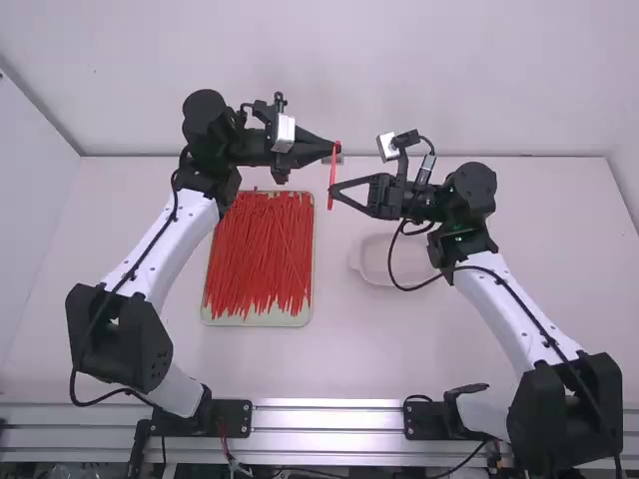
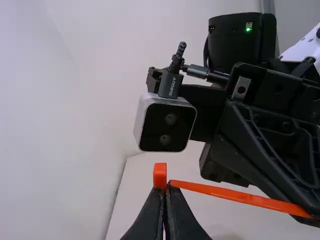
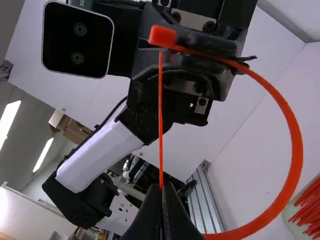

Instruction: Fasten the cable tie

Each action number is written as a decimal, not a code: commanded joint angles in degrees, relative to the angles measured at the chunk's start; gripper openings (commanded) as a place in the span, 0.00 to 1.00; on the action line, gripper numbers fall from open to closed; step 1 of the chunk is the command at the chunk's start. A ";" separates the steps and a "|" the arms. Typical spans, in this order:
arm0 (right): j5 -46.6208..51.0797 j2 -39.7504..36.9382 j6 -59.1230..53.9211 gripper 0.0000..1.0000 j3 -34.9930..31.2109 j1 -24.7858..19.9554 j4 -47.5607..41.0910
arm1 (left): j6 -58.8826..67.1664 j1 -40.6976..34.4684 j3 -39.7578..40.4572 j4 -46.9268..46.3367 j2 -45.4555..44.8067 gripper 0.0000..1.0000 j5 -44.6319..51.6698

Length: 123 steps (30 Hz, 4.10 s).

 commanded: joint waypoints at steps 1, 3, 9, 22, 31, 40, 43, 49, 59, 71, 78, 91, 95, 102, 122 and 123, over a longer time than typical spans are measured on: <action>-0.15 0.02 0.15 0.00 -0.22 -0.02 0.26 | 0.85 0.57 1.49 0.44 -0.52 0.02 -0.37; -0.33 0.02 0.15 0.00 -0.22 -0.09 0.26 | 0.81 1.20 1.49 0.44 -0.52 0.02 -0.13; 0.76 0.02 0.15 0.00 -0.22 -0.50 0.26 | 0.83 1.44 1.49 0.48 -0.52 0.02 0.02; 1.16 0.02 -0.02 0.00 -0.22 -1.01 0.24 | 1.88 -0.15 1.49 0.83 -0.52 0.02 -0.39; 2.16 0.02 -0.04 0.00 -0.22 -0.72 0.44 | 1.86 -0.09 1.49 0.74 -0.52 0.02 -0.09; 3.15 0.02 0.35 0.00 -0.22 -1.90 0.48 | 1.86 -0.52 1.49 0.42 -0.52 0.02 1.70; 3.54 0.02 0.35 0.00 -0.22 -1.90 0.48 | 1.79 -1.27 1.49 0.28 -0.52 0.02 1.29; 3.39 0.02 2.14 0.00 -0.22 -1.90 4.98 | 1.25 -1.25 1.49 0.15 -0.52 0.02 1.36; 5.44 0.02 2.05 0.00 -0.22 -1.86 4.72 | 1.60 -2.16 1.49 -0.83 -0.52 0.02 4.79; 7.21 0.02 1.90 0.00 -0.22 -1.99 4.83 | 1.49 -3.02 1.49 -2.64 -0.52 0.02 6.29; 7.19 0.02 2.08 0.00 -0.22 -3.32 4.72 | 1.25 -3.50 1.49 -2.67 -0.52 0.02 7.65; 8.72 0.02 2.10 0.00 -0.22 -3.54 4.72 | 1.27 -3.50 1.49 -3.50 -0.52 0.02 7.80; 8.70 0.02 2.12 0.00 -0.22 -4.63 4.72 | 1.29 -3.50 1.49 -3.96 -0.52 0.02 7.76; 8.41 0.02 2.12 0.00 -0.22 -4.55 4.74 | 1.44 -4.20 1.49 -4.17 -0.52 0.02 7.39; 3.76 0.02 9.60 0.25 -0.22 -8.04 8.96 | 1.42 -4.20 1.49 -6.03 -0.52 0.02 7.82; 3.78 0.02 9.57 0.27 -0.22 -8.26 9.97 | 1.42 -4.26 1.49 -6.08 -0.52 0.02 7.78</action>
